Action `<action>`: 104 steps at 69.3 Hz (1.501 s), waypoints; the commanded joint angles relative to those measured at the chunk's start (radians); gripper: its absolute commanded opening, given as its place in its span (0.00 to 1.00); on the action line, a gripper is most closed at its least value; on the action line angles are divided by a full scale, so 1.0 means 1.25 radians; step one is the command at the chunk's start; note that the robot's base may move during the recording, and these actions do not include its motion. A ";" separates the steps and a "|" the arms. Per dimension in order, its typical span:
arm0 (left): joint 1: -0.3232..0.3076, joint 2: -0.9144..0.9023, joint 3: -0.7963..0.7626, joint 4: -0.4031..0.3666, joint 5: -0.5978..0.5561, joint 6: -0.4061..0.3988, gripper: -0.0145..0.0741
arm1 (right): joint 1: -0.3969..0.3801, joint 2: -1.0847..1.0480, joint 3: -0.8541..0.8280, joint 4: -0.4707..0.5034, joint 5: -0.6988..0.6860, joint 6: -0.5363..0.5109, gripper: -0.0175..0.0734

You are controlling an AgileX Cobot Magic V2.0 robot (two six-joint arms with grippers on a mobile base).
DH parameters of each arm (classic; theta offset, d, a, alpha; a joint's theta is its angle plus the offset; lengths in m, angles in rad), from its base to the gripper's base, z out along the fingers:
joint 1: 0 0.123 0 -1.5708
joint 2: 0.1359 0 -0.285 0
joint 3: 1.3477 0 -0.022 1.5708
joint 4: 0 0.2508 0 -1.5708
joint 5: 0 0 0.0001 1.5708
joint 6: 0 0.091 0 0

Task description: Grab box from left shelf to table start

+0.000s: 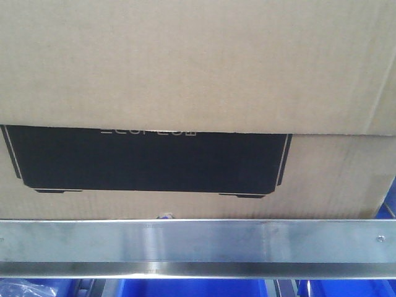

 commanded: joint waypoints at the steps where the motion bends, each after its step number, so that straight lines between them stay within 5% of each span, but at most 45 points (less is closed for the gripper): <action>1: 0.001 -0.011 -0.002 -0.002 -0.069 -0.001 0.05 | -0.001 -0.006 0.002 -0.001 -0.073 -0.003 0.26; 48: 0.001 -0.011 -0.002 -0.002 -0.072 -0.001 0.05 | -0.001 -0.006 0.002 -0.001 -0.073 -0.003 0.26; 57: 0.001 -0.011 -0.002 -0.002 -0.126 -0.001 0.05 | -0.001 -0.006 0.002 -0.001 -0.073 -0.003 0.26; 66: 0.001 -0.010 -0.016 -0.002 -0.281 -0.001 0.05 | -0.001 -0.006 0.002 -0.001 -0.073 -0.003 0.26; 77: 0.001 0.015 -0.133 0.002 -0.268 -0.001 0.05 | -0.001 -0.006 0.002 -0.001 -0.073 -0.003 0.26; 96: 0.000 0.160 -0.394 0.123 -0.115 -0.001 0.07 | -0.001 -0.006 0.002 -0.001 -0.073 -0.003 0.26; 104: 0.000 0.232 -0.465 0.134 -0.109 -0.001 0.19 | -0.001 -0.006 0.002 -0.001 -0.073 -0.003 0.26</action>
